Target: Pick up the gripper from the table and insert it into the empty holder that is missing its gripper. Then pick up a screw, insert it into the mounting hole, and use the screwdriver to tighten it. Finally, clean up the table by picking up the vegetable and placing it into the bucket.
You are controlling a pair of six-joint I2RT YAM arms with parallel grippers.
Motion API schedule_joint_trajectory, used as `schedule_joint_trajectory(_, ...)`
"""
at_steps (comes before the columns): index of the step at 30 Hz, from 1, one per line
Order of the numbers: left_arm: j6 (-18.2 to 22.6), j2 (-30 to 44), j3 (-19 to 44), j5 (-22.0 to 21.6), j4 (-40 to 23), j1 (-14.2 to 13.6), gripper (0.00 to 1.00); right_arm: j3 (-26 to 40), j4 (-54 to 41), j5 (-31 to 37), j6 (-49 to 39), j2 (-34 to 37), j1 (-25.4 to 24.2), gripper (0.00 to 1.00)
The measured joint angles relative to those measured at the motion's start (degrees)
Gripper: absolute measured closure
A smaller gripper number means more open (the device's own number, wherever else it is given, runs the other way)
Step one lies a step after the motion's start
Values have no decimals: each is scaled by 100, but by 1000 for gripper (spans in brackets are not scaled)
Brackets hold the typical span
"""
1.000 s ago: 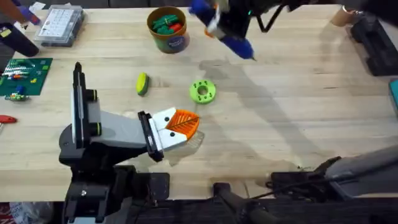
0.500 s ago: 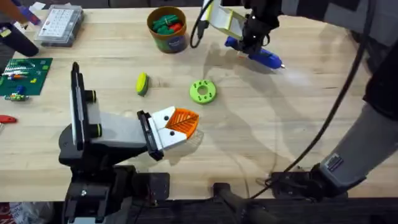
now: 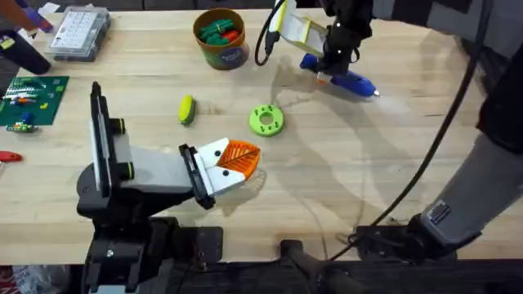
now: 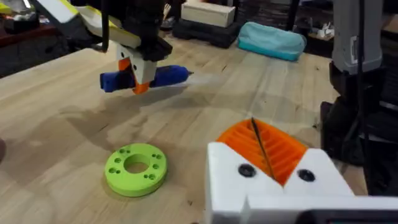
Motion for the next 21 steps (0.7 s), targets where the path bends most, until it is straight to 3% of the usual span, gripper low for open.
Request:
schedule_joint_trajectory(10,-1,0,0,0,0,0,997,-13,-72,-242,-2,0,5,981)
schedule_joint_trajectory(11,-1,0,0,0,0,0,997,-17,-76,-242,7,0,5,949)
schedule_joint_trajectory(13,-2,0,0,0,0,0,997,-22,-87,-254,-6,0,4,730)
schedule_joint_trajectory(14,26,0,0,-8,2,0,945,-22,-85,-253,-19,0,4,592)
schedule_joint_trajectory(17,34,0,0,-38,6,0,478,-22,-67,-253,-24,0,6,145)
schedule_joint_trajectory(18,36,0,0,-43,8,0,320,-22,-68,-253,-36,0,6,53)
schedule_joint_trajectory(20,30,0,0,-50,9,0,69,-22,-65,-253,-43,0,6,10)
schedule_joint_trajectory(21,25,0,0,-54,9,0,30,-22,-66,-253,-43,0,6,6)
